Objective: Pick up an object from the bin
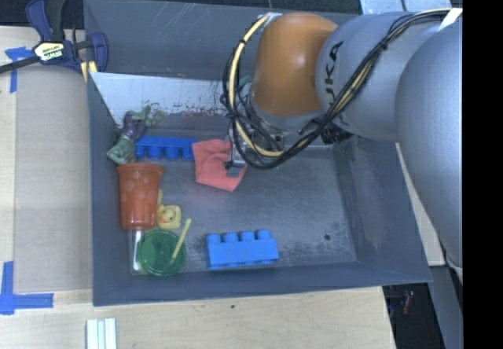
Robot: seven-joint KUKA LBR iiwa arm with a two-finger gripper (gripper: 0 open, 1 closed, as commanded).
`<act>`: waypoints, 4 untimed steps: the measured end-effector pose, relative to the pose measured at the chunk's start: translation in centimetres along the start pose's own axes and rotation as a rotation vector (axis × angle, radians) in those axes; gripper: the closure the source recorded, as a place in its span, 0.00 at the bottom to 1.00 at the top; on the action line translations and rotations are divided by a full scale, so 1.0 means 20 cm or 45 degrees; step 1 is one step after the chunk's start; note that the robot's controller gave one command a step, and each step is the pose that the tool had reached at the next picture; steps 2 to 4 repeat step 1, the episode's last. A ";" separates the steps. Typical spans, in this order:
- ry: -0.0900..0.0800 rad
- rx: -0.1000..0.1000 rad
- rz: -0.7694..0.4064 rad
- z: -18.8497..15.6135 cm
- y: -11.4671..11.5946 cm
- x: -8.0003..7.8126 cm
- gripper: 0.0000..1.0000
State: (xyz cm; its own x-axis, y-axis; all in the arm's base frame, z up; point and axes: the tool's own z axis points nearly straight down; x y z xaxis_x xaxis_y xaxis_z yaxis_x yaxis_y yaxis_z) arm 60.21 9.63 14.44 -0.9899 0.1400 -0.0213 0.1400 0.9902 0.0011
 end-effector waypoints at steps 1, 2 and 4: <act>0.005 0.003 -0.046 -0.38 -0.04 -0.01 1.00; 0.005 0.003 -0.046 -0.38 -0.04 -0.01 1.00; 0.005 0.003 -0.046 -0.38 -0.04 -0.01 1.00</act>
Offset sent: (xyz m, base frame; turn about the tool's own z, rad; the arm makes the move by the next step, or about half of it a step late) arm -0.0193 0.0292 0.4030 -0.0118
